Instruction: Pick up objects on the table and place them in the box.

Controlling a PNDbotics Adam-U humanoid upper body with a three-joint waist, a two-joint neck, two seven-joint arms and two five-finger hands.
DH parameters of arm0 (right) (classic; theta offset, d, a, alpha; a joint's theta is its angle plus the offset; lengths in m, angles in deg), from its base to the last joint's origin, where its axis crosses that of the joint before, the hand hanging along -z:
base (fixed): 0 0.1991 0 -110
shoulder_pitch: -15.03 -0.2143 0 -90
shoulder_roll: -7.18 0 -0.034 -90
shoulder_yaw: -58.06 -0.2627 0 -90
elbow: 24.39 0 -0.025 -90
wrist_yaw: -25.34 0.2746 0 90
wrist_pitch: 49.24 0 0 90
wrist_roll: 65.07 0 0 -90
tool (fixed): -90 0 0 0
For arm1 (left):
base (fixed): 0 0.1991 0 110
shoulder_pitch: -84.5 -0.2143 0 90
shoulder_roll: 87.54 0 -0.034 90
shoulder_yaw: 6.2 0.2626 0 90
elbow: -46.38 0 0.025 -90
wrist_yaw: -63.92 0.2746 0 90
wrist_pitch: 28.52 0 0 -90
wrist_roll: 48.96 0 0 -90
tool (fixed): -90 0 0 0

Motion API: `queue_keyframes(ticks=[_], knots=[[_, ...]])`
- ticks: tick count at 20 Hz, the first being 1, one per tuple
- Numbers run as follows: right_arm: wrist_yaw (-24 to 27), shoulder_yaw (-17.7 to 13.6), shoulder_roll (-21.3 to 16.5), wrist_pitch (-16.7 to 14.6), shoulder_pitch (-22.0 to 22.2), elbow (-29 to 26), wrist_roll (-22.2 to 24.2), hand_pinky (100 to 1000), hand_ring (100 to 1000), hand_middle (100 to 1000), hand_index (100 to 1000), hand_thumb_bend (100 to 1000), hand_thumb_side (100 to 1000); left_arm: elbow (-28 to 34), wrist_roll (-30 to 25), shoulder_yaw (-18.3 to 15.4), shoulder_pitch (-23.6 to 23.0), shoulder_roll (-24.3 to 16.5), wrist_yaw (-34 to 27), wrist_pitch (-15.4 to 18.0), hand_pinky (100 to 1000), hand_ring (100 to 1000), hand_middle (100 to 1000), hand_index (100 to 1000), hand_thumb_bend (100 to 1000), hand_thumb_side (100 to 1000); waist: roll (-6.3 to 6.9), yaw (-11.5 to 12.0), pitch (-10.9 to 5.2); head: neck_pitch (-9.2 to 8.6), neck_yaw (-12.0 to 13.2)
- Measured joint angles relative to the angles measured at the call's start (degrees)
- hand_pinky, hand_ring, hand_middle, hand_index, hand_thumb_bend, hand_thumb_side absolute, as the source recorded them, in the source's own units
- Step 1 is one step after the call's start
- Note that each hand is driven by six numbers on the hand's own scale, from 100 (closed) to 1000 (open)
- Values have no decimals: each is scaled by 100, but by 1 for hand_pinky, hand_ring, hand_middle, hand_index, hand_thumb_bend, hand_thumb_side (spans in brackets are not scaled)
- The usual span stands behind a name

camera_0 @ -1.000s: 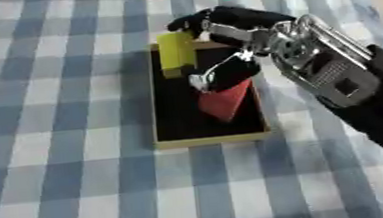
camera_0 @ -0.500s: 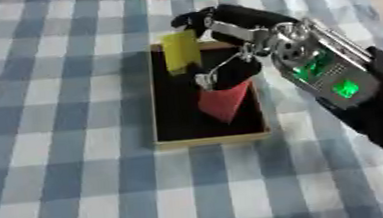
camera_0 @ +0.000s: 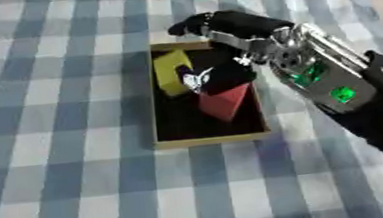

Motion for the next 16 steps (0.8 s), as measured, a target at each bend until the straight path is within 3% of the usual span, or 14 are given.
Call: queue_keyframes(ticks=[10,12,13,16], knots=[[569,5,84,-111,46,120,-485,998,1000,1000,1000,100,960,0,0,-2,0,0,-22,0,643,690,566,399,100,232,8,-1,5,12,-1],[620,4,84,-115,52,120,-524,965,1000,1000,1000,100,911,0,0,-3,0,0,-22,0,643,689,565,398,100,233,15,-7,5,14,-1],[636,-1,84,-101,63,101,-549,927,1000,949,946,100,831,0,0,-4,-2,0,-22,0,642,689,565,397,100,233,19,-14,5,16,-1],[715,-85,82,29,99,-131,-707,912,990,894,873,100,760,0,0,-11,-12,0,-22,0,642,688,564,397,100,234,22,-42,5,37,10]])
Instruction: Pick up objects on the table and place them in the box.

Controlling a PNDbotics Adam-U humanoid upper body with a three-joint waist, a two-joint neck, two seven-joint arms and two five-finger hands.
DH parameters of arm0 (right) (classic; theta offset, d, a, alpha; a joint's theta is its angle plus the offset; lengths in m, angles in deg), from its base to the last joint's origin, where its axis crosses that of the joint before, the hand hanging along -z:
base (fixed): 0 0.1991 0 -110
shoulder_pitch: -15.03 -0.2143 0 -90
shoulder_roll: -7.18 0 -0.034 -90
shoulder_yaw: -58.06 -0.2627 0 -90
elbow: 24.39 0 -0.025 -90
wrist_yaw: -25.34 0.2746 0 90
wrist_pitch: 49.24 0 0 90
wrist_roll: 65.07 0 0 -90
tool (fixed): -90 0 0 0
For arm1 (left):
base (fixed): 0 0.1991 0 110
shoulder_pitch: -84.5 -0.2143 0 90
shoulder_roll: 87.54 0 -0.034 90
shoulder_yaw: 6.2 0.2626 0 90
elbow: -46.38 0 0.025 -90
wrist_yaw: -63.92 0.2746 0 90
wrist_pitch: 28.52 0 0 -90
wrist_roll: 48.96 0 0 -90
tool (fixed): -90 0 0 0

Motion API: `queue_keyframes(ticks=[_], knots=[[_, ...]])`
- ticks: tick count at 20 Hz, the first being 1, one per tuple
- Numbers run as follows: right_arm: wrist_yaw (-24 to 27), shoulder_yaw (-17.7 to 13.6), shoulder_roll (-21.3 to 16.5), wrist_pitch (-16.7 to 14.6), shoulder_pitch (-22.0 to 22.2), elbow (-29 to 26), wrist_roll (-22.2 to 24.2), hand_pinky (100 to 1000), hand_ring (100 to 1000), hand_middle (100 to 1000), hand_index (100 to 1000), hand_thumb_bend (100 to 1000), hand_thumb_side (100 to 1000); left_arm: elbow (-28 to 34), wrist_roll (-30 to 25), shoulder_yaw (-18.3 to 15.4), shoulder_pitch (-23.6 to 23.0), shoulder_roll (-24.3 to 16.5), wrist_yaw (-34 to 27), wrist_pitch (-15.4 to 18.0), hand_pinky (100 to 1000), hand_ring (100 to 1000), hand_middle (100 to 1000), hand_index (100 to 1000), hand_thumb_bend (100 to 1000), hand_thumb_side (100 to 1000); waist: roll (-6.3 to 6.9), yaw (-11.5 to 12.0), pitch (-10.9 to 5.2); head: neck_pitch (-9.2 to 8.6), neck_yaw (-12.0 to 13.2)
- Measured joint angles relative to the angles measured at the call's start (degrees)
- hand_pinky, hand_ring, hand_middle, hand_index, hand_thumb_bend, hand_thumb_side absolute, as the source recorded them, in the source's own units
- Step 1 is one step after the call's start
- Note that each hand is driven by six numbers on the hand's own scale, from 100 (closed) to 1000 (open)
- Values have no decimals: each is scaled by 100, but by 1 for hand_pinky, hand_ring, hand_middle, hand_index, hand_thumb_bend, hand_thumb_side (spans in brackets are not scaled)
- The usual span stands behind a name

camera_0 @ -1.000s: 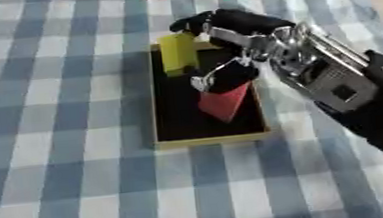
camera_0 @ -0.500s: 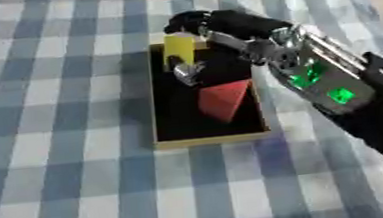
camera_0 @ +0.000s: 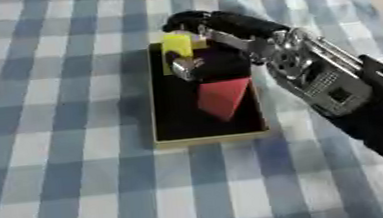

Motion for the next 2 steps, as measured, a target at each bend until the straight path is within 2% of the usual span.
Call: queue_keyframes(ticks=[2], knots=[[35,-80,-10,68,1,-173,-82,906,969,862,861,100,759,0,0,-16,-19,0,0,0,642,688,564,397,100,235,1,-17,-7,8,19]])
